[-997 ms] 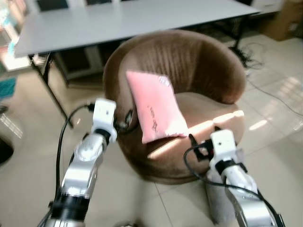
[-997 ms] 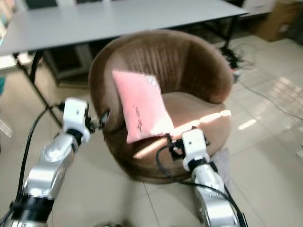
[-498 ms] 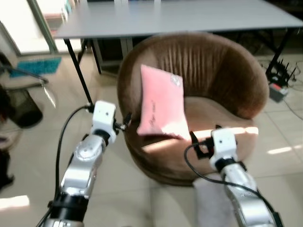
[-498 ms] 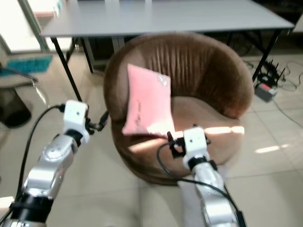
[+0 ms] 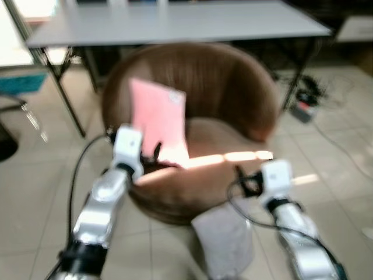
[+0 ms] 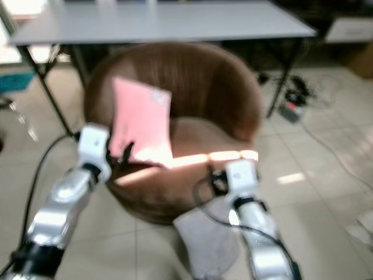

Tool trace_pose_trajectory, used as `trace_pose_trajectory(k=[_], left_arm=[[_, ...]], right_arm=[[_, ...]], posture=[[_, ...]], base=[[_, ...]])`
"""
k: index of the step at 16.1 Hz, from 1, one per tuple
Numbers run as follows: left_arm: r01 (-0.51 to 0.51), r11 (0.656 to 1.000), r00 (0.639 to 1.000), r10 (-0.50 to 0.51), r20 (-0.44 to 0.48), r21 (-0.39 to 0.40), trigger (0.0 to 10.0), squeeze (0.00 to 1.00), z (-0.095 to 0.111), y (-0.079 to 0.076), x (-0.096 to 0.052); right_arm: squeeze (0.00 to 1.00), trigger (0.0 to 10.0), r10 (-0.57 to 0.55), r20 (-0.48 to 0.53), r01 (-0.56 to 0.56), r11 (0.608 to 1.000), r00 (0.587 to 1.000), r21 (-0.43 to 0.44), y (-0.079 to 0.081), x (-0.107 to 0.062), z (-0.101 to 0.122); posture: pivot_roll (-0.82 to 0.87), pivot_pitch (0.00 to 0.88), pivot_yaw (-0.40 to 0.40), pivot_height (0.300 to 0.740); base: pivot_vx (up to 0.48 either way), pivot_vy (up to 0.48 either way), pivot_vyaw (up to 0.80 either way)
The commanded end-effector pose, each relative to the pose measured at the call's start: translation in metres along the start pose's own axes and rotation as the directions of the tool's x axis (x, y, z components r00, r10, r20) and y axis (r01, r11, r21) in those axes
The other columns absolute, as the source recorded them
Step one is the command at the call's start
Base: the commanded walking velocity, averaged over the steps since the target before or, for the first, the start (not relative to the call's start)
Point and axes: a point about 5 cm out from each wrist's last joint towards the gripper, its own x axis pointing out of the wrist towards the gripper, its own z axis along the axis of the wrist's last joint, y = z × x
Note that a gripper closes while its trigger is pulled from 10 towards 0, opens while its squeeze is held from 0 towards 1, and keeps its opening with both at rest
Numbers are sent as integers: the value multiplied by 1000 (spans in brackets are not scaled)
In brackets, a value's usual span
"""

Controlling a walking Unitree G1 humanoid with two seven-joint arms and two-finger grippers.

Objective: Move the pillow to the sofa from floor

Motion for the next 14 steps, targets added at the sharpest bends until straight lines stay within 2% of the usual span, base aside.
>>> trace_pose_trajectory(k=[1, 8, 9, 11, 12, 14], left_arm=[[6, 1000, 1000, -6, 12, 3, 10000, 0, 4, -2, 1], [-5, 1000, 1000, 4, 8, 6, 10000, 0, 3, -1, 1], [-24, 1000, 1000, 24, 9, -6, 10000, 0, 2, 1, 1], [-62, 997, 998, 62, 13, 35, 10000, 0, 1, 3, 2], [-61, 997, 998, 60, 19, 48, 10000, 0, 2, 3, 2], [-24, 994, 997, 17, 72, 103, 10000, 0, 7, -3, 2]], right_arm=[[0, 10000, -9, -13, 9, 1000, 1000, -2, -4, 0, -5], [0, 10000, 10, -31, -10, 1000, 999, 0, 4, 5, -16], [0, 10000, 13, -30, -13, 1000, 999, -3, 3, 5, -16], [0, 10000, 27, -30, -28, 999, 999, -31, 0, 2, -15], [0, 10000, 38, -29, -39, 998, 999, -41, -1, 1, -15], [0, 10000, 51, -25, -53, 997, 998, -56, -7, -2, -11]], posture=[[-66, 29, 64, 740], [-68, 28, 60, 740], [-68, 28, 58, 740], [-67, 27, 54, 740], [-67, 26, 52, 740], [-66, 22, 52, 740]], base=[[0, -480, 0], [0, -480, 0], [0, 0, 0], [0, 0, 0], [0, 0, 0], [0, 0, 678]])
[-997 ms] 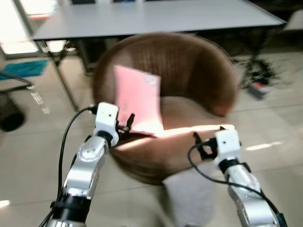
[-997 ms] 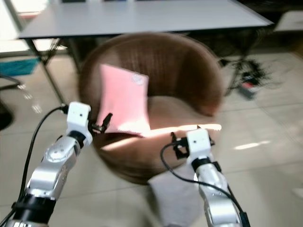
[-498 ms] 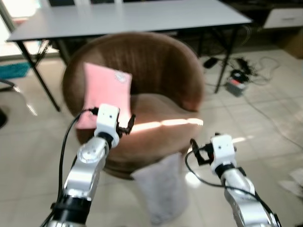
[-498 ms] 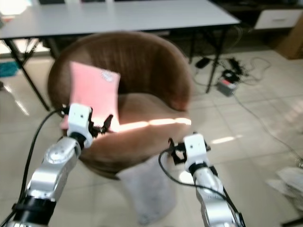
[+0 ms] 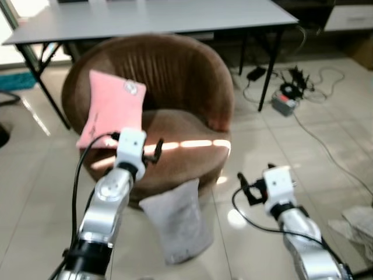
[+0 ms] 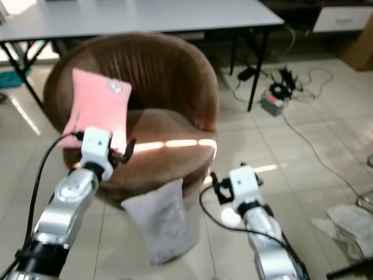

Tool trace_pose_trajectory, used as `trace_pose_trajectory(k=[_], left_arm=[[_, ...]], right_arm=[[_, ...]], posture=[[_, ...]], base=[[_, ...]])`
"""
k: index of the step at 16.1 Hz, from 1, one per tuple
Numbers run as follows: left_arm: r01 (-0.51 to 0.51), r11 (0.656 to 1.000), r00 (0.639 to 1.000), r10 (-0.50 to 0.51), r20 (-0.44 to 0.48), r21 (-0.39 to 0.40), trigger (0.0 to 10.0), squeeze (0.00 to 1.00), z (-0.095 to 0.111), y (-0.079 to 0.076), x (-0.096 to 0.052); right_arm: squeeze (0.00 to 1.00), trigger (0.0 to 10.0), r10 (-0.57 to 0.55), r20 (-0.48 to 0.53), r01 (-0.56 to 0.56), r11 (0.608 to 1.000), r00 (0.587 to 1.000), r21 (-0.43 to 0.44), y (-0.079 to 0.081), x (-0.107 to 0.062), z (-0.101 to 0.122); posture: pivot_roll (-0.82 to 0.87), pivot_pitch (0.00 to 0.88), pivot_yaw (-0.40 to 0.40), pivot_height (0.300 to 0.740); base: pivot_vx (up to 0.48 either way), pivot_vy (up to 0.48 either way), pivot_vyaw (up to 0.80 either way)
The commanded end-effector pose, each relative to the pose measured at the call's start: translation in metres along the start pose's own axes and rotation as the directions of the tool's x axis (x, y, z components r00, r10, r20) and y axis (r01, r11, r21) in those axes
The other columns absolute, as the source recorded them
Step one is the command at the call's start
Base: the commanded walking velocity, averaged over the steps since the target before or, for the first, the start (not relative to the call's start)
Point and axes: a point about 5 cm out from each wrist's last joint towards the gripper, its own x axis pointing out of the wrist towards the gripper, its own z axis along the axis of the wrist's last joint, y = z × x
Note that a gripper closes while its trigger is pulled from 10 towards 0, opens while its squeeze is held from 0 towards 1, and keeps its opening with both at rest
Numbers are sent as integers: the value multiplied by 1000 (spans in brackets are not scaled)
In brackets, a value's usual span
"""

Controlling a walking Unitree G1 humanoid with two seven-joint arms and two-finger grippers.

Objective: Move the pillow to the sofa from floor

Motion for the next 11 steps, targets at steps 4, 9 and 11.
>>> trace_pose_trajectory(k=[4, 9, 11], left_arm=[[15, 998, 1000, -15, 5, 54, 10000, 0, -3, 3, -1], [40, 998, 999, -40, 4, 50, 10000, 0, -6, 0, 0], [51, 998, 999, -51, 0, 48, 10000, 0, -7, -1, 0]], right_arm=[[0, 10000, 3, 28, -2, 999, 1000, -43, 3, 7, 12], [0, 10000, -66, 11, 66, 997, 998, -28, 0, 6, 14], [0, 10000, -71, 12, 72, 997, 997, -26, 0, 4, 15]], posture=[[-67, 18, 56, 740], [-71, 10, 60, 740], [-72, 11, 62, 740]], base=[[340, 0, 800], [385, 0, 480], [392, 0, 0]])
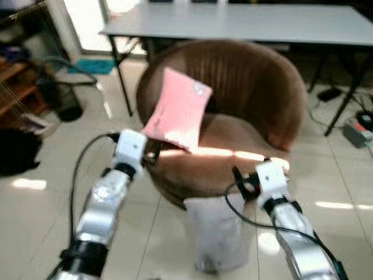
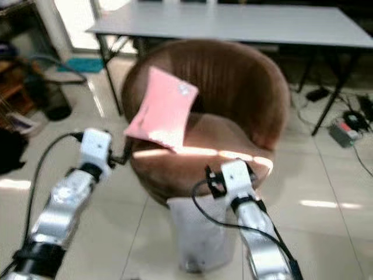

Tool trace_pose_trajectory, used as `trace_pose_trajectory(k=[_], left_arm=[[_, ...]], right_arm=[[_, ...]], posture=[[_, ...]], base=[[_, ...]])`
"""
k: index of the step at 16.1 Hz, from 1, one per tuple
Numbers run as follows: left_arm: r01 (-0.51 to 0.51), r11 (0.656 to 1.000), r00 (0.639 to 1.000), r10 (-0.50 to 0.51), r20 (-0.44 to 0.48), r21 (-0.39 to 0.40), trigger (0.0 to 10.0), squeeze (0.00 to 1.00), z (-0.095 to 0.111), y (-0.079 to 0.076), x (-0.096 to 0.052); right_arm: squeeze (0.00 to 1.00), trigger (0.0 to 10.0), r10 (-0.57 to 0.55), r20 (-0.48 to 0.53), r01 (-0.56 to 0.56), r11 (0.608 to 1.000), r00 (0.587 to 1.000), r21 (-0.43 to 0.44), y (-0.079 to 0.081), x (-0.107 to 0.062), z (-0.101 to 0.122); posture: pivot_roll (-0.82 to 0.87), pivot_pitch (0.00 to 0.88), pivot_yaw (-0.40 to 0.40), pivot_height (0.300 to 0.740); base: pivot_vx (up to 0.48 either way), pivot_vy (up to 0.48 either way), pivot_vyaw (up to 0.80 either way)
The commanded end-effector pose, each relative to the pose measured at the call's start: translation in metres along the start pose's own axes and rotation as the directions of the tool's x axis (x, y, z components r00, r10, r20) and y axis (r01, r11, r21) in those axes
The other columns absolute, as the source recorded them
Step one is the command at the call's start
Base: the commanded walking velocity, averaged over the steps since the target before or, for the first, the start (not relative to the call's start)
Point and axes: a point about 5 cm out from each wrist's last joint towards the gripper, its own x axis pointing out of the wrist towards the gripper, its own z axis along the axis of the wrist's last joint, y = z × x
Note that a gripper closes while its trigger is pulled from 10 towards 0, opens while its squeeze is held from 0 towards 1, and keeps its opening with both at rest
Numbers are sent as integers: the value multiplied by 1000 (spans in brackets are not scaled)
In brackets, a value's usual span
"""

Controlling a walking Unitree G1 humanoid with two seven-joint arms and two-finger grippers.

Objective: Move the pillow to the sofa from floor

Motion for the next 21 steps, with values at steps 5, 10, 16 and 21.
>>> trace_pose_trajectory(k=[5, 10, 16, 21], left_arm=[[25, 1000, 1000, -25, 1, 4, 10000, 0, 0, 2, 2], [22, 1000, 1000, -22, -11, -18, 10000, 0, -1, 1, 2], [210, 976, 977, -212, -30, -49, 10000, 0, -17, -5, -13], [220, 975, 975, -221, -31, -38, 10000, 0, -16, -7, -11]], right_arm=[[0, 10000, -30, 15, 29, 999, 999, 20, -3, -1, 7], [0, 10000, -25, 9, 24, 999, 1000, 29, -3, -1, 8], [0, 10000, -29, -11, 30, 998, 1000, 57, -7, -3, 1], [0, 10000, -29, -10, 29, 998, 1000, 63, -6, -2, 1]], posture=[[-73, 19, 68, 740], [-70, 24, 66, 740], [-66, 25, 64, 726], [-66, 26, 65, 676]], base=[[395, 0, 0], [158, 0, 0], [0, 0, 0], [0, 0, 0]])
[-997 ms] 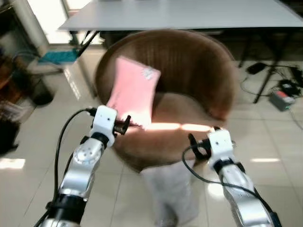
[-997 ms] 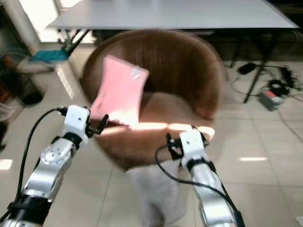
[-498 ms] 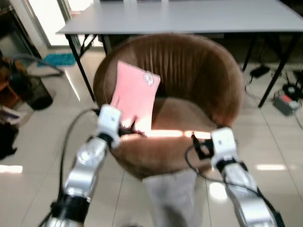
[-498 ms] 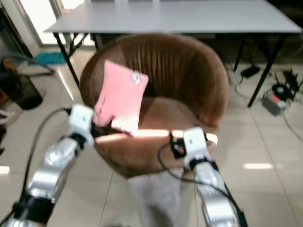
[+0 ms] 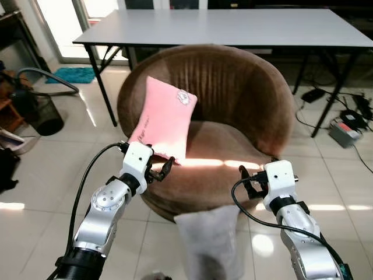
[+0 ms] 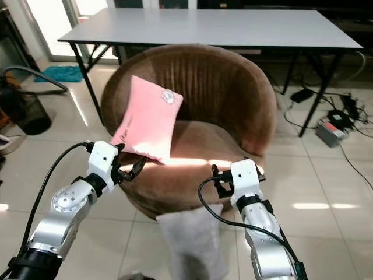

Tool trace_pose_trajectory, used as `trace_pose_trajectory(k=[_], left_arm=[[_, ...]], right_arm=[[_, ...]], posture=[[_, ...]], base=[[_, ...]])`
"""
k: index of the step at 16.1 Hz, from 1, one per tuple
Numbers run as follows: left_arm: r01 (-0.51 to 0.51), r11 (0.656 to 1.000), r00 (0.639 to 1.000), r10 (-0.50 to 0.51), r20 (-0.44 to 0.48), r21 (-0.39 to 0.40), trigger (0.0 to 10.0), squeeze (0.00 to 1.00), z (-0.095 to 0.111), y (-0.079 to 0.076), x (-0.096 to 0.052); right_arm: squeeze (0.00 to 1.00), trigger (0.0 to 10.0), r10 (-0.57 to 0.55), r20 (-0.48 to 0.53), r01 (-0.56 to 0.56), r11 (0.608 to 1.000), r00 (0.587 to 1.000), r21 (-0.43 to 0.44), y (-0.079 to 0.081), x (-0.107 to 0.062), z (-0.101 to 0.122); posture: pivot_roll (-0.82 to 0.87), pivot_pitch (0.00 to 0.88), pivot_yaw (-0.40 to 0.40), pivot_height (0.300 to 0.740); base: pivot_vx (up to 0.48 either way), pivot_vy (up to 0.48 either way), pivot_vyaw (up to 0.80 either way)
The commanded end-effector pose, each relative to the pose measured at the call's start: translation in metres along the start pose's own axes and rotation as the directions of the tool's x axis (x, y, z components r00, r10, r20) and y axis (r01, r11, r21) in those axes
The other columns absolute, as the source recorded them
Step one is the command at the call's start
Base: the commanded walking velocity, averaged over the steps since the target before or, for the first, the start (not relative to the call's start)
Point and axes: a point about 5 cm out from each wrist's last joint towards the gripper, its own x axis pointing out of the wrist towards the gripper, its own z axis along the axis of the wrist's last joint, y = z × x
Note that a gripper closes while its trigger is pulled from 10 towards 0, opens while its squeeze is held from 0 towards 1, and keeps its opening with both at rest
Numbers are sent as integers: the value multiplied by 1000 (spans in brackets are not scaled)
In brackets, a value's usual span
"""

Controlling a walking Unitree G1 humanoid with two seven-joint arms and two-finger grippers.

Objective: Move the pillow to the sofa from floor

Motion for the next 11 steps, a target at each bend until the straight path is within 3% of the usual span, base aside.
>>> trace_pose_trajectory(k=[1, 11], left_arm=[[9, 1000, 1000, -9, 0, 15, 10000, 0, 1, 0, 1], [-46, 999, 999, 46, -3, 4, 10000, 0, 1, 2, 4]], right_arm=[[0, 10000, 3, -14, -3, 1000, 1000, 14, 0, 0, -4], [0, 10000, 9, -16, -8, 1000, 1000, 12, 0, -1, -6]], posture=[[-66, 26, 65, 666], [-68, 33, 64, 572]], base=[[0, 0, 0], [0, 0, 0]])
